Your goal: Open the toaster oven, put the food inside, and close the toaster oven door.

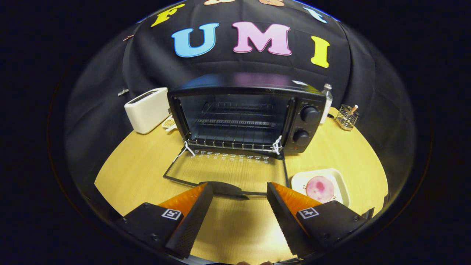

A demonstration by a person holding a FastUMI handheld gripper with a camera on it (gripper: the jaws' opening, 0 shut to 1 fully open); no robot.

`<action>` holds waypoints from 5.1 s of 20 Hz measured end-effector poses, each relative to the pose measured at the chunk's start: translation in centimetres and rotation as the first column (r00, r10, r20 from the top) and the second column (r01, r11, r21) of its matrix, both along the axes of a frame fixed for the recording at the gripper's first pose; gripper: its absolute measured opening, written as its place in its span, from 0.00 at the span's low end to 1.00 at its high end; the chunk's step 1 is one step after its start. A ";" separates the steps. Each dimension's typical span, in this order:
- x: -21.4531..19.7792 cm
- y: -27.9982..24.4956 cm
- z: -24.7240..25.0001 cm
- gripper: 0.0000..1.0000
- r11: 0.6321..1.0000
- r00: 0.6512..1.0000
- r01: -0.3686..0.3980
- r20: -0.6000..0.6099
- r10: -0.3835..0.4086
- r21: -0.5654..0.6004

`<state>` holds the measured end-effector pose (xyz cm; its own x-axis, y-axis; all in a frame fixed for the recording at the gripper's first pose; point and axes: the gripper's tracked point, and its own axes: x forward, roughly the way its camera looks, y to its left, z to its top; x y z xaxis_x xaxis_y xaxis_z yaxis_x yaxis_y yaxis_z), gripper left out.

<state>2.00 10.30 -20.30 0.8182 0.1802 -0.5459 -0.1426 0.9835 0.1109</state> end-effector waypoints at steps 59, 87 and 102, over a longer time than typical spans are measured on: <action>-2.1 -21.8 -6.3 0.06 0.951 0.892 0.153 -0.452 -0.016 0.269; -1.4 -7.1 5.0 0.06 0.801 0.938 0.325 -0.280 -0.205 0.503; 9.6 -1.6 3.4 0.06 0.791 0.946 0.324 -0.157 -0.284 0.519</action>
<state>11.60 8.73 -16.91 0.8448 0.2060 -0.4938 0.1808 0.7587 0.6258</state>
